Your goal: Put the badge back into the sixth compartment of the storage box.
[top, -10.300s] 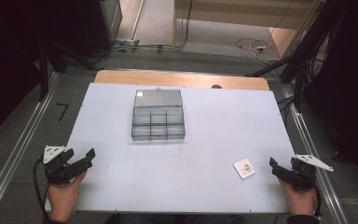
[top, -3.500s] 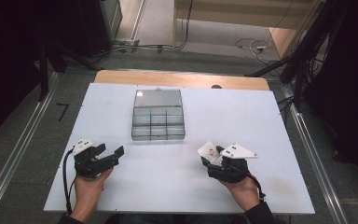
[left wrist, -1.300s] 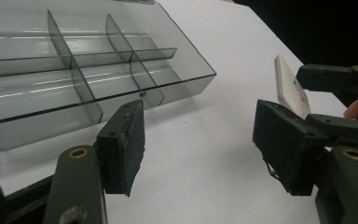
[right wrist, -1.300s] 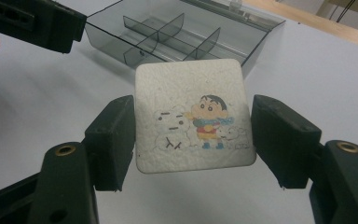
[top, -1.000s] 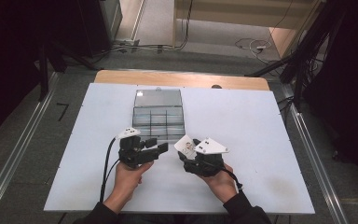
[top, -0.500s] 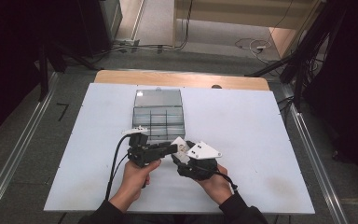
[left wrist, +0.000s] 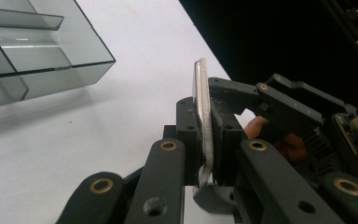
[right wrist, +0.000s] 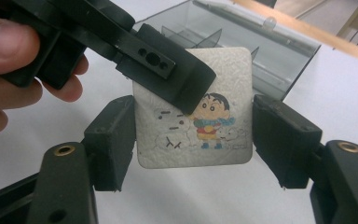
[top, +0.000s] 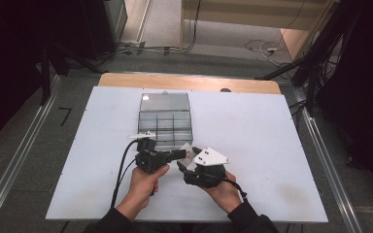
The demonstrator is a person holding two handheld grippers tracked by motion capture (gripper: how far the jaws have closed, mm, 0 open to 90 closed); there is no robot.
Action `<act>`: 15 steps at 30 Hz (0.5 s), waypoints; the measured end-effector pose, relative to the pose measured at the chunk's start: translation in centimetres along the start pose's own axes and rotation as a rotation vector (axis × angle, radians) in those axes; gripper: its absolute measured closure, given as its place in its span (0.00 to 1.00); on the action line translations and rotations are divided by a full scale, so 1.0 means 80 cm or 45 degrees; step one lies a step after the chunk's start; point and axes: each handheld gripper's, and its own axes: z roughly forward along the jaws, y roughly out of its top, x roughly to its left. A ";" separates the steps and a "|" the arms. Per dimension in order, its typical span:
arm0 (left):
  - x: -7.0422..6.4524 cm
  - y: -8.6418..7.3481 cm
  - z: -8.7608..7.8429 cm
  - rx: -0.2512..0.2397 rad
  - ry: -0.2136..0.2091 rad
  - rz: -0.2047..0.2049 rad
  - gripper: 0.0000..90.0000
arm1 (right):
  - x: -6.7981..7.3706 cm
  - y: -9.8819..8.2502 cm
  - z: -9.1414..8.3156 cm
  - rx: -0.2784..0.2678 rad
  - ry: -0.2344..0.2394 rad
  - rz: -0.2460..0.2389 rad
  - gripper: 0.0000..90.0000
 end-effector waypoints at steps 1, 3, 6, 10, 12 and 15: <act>-0.001 0.000 0.001 -0.001 0.012 0.011 0.94 | -0.003 0.000 0.002 0.019 0.031 0.018 0.25; -0.002 0.000 0.001 -0.016 0.051 0.044 0.94 | -0.009 0.000 0.006 0.069 0.077 0.078 0.19; -0.002 0.001 0.001 -0.027 0.078 0.065 0.94 | -0.016 -0.001 0.009 0.103 0.105 0.133 0.18; 0.000 0.007 -0.002 -0.057 0.124 0.089 0.93 | -0.031 -0.006 0.008 0.134 0.126 0.181 0.17; 0.004 0.011 -0.001 -0.078 0.155 0.089 0.93 | -0.043 -0.011 0.006 0.147 0.114 0.203 0.17; 0.006 0.014 0.000 -0.087 0.163 0.080 0.93 | -0.049 -0.014 0.004 0.159 0.104 0.215 0.17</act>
